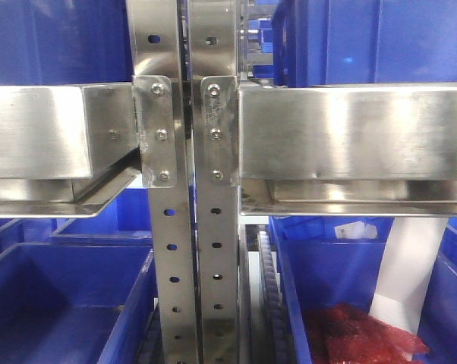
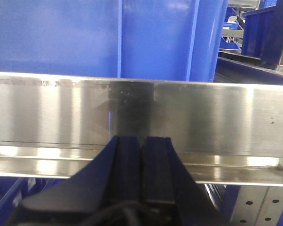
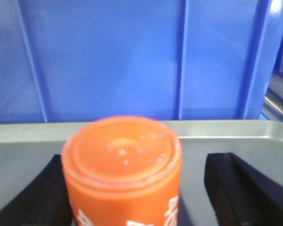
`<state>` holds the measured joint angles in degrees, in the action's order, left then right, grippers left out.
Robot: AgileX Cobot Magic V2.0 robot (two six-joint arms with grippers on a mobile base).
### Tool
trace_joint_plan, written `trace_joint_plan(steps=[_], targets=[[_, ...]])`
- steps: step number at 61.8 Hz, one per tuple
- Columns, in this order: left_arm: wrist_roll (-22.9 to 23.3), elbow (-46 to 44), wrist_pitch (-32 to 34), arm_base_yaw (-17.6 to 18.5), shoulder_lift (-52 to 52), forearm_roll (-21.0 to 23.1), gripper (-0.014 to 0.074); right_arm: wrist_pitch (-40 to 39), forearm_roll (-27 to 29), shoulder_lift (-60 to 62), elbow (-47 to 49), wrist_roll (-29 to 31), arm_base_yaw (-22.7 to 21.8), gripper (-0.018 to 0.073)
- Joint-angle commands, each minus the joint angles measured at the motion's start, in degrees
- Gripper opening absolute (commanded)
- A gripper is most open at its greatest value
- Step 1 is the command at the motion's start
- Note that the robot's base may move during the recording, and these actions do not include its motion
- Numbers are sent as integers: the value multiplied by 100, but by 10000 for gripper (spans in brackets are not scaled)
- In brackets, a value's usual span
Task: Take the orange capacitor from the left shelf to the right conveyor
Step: 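Close the right gripper around the orange cylinder, then lift the orange cylinder with the right gripper and pull it off the shelf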
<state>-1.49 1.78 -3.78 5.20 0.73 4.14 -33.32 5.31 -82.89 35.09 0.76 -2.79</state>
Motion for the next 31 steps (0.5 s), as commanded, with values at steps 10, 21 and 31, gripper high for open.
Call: trace_joint_plan(steps=[10, 21, 31], targets=[[9, -18, 515, -6, 54, 10, -127, -617, 6, 54, 202, 36, 2, 278], [9, -18, 515, -6, 54, 10, -127, -589, -8, 140, 202, 36, 2, 76], [9, -18, 515, -6, 54, 10, -127, -40, -294, 764, 202, 36, 14, 71]])
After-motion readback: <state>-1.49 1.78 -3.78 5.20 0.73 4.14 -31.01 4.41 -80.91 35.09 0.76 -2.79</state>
